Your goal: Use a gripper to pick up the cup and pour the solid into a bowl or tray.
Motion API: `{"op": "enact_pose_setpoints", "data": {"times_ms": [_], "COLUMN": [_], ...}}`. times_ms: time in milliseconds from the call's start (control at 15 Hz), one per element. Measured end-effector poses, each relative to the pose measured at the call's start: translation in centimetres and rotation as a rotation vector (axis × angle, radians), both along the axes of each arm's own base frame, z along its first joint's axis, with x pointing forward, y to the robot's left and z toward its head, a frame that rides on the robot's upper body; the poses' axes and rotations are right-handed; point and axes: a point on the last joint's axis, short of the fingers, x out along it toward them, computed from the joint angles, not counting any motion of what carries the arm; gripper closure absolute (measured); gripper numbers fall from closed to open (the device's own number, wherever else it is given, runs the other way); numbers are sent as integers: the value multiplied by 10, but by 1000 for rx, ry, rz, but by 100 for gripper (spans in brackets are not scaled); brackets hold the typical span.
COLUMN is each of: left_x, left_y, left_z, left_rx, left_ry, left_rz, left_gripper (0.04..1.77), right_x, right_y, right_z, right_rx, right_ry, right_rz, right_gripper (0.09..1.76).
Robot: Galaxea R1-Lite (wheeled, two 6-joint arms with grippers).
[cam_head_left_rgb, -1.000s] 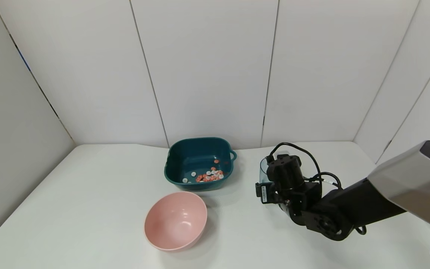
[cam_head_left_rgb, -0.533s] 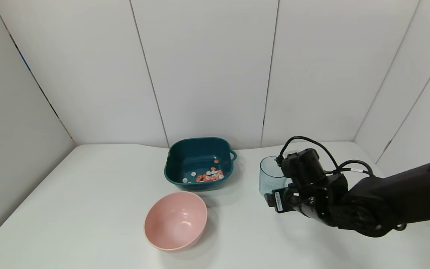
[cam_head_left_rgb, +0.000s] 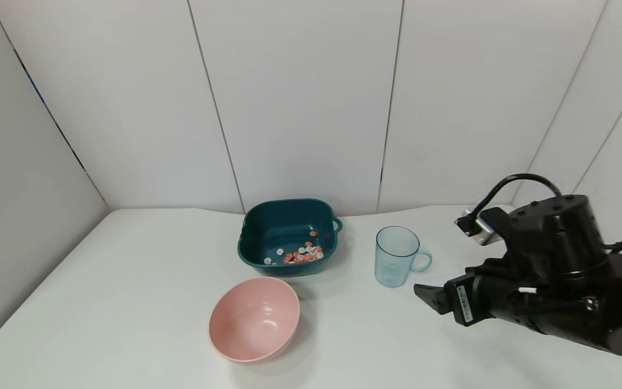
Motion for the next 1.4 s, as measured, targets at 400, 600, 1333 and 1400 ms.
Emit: {"op": "enact_pose_setpoints", "data": {"times_ms": [400,600,1333,1400], "left_x": [0,0,0,0], "left_y": [0,0,0,0], "left_z": [0,0,0,0], "left_rx": [0,0,0,0], "left_ry": [0,0,0,0], "left_rz": [0,0,0,0], "left_gripper": [9,9,9,9], "right_x": [-55,-78,-145,-151], "right_y": [-51,-70,-128,-130], "right_z": [29,29,19,17], "right_rx": [40,55,92,83], "right_ry": [-57,-85,-243,-264], "right_rz": [-34,-62,-199,-212], "right_gripper": [15,15,15,15]}}
